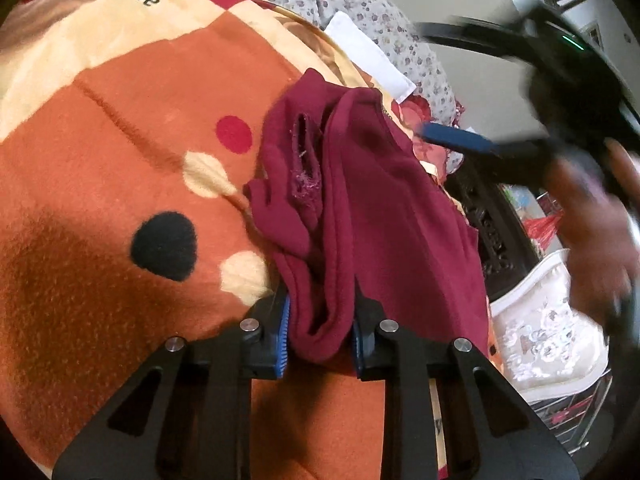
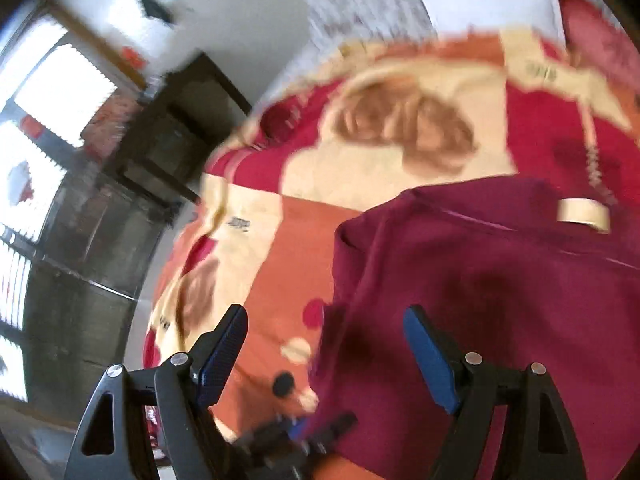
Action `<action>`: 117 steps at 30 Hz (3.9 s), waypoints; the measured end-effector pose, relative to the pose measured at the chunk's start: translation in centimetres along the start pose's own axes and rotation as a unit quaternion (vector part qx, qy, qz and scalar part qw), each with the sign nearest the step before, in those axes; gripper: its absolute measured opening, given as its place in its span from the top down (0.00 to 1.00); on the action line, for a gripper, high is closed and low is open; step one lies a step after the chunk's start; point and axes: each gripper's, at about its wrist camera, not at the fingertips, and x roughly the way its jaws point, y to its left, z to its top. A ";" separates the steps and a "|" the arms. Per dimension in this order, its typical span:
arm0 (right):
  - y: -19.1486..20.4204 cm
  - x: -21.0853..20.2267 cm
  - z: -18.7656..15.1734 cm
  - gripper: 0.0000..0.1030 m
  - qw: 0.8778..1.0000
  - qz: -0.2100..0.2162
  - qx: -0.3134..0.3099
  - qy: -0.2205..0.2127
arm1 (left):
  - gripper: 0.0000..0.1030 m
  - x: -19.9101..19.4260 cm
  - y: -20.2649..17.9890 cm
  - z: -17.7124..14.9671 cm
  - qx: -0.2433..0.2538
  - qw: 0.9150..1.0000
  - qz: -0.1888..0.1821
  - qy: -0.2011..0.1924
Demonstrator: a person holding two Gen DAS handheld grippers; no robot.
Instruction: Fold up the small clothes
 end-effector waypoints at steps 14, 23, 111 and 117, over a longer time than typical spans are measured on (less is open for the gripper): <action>3.9 10.7 4.2 0.38 0.963 -0.262 0.026 0.052 | 0.78 -0.2 0.2 0.0 -0.004 1.000 -0.007 -0.001; 1.3 3.8 3.3 0.88 0.977 -0.209 0.032 0.017 | 0.87 -1.8 -2.6 0.1 0.041 0.999 0.011 -0.009; -27.4 -17.3 -20.8 0.26 0.965 -0.024 0.055 -0.255 | 0.22 10.3 -15.8 2.9 0.148 0.979 -0.009 0.142; -28.6 -14.0 -19.9 0.26 0.965 0.027 0.099 -0.242 | 0.21 12.7 -14.1 0.9 0.081 0.981 -0.034 0.172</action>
